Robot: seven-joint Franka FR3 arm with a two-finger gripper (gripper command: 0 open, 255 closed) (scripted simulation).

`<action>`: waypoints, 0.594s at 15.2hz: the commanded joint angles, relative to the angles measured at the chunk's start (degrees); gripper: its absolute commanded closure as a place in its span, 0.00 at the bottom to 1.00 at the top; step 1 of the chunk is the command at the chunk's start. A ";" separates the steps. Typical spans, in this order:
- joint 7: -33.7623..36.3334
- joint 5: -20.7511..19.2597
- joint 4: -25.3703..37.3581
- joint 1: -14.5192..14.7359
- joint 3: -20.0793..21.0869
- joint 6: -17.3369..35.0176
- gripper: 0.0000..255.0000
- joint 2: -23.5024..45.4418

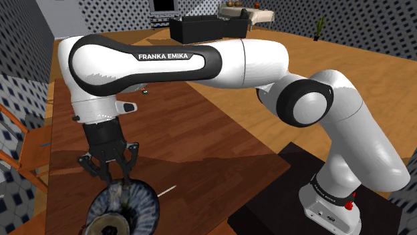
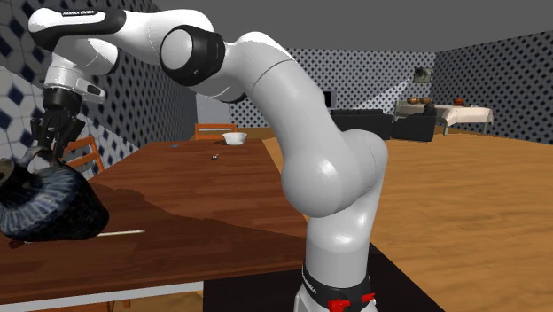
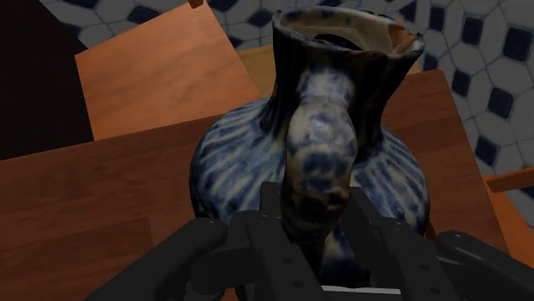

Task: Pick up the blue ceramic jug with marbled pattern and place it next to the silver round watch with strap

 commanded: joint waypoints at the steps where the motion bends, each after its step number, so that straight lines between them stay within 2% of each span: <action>1: -0.76 0.28 -3.30 -0.53 0.05 2.34 1.00 -1.20; 9: -2.72 0.52 -10.06 -1.21 -0.23 8.06 1.00 -1.84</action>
